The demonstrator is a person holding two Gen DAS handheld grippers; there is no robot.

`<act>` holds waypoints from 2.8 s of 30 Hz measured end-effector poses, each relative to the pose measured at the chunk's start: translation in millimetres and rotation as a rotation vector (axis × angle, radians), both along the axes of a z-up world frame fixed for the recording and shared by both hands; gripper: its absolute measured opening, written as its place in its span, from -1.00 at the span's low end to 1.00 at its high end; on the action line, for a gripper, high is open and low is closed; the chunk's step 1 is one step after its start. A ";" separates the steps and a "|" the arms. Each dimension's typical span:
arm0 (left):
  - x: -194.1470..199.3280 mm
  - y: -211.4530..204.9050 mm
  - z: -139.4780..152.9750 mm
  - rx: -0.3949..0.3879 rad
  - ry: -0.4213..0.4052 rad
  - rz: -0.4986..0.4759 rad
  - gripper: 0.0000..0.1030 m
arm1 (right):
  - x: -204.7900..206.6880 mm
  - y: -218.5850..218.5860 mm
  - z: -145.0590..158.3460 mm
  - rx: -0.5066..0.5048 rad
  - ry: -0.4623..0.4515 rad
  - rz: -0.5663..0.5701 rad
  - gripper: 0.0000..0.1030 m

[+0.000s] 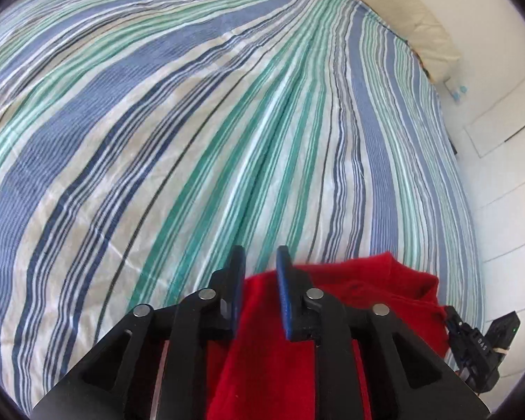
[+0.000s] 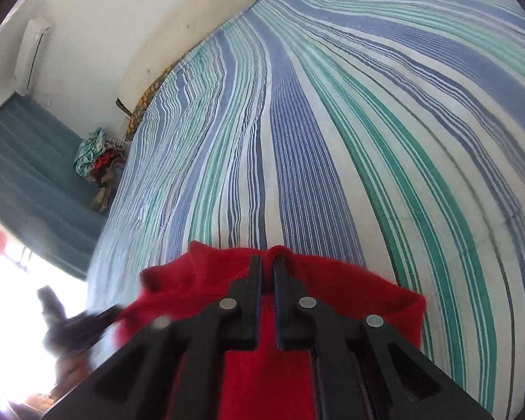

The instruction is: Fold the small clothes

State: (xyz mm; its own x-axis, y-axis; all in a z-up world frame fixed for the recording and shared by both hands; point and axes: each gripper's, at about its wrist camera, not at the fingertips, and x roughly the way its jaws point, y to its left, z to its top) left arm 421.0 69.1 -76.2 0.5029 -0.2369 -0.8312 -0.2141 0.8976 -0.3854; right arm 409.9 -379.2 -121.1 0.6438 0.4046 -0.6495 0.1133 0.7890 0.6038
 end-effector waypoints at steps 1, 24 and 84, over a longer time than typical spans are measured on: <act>1.1 2.7 6.8 0.036 -0.022 0.007 -0.03 | 2.9 0.3 -3.0 -0.005 0.005 0.001 -0.66; -157.4 -56.0 31.4 0.316 -0.245 -0.438 0.82 | -131.7 25.9 37.3 -0.343 -0.121 0.418 -0.37; -293.9 -7.1 7.5 0.268 -0.138 -0.227 0.96 | -160.3 -7.5 46.8 -0.126 -0.020 0.089 0.41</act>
State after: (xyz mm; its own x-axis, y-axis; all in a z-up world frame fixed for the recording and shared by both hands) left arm 127.0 62.0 -68.7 0.5742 -0.1385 -0.8069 0.0398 0.9891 -0.1414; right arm 249.7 -386.7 -74.3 0.6219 0.3769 -0.6864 0.0283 0.8651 0.5008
